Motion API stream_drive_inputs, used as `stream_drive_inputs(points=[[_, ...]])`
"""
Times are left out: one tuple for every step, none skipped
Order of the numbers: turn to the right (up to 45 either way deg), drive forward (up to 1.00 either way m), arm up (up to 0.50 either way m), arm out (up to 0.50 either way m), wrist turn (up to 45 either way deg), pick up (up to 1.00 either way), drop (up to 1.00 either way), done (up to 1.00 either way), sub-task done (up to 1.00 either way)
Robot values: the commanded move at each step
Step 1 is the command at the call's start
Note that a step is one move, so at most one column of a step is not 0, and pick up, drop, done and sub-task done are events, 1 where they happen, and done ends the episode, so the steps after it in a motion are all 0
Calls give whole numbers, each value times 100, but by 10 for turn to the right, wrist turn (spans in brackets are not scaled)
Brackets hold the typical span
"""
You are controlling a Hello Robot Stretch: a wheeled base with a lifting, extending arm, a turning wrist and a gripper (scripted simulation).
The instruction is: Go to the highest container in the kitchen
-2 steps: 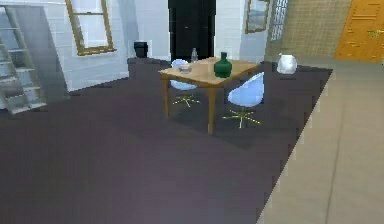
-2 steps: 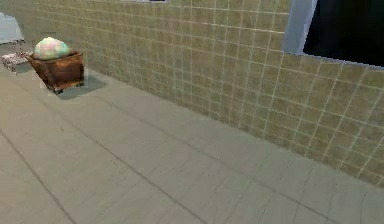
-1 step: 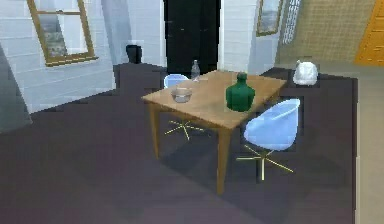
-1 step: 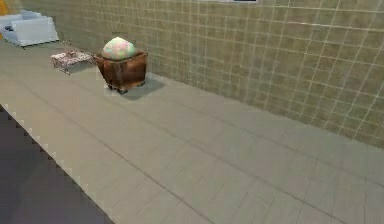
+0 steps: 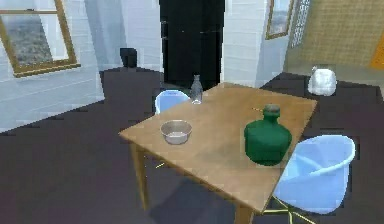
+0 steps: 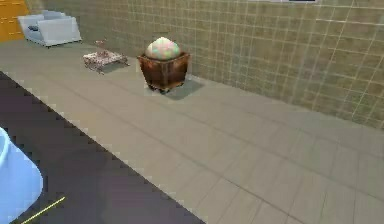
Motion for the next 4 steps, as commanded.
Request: stream_drive_inputs(points=[[-450,0,0,0,0,0,0,0,0],[-60,0,0,0,0,0,0,0,0],[0,100,0,0,0,0,0,0,0],[-60,0,0,0,0,0,0,0,0]])
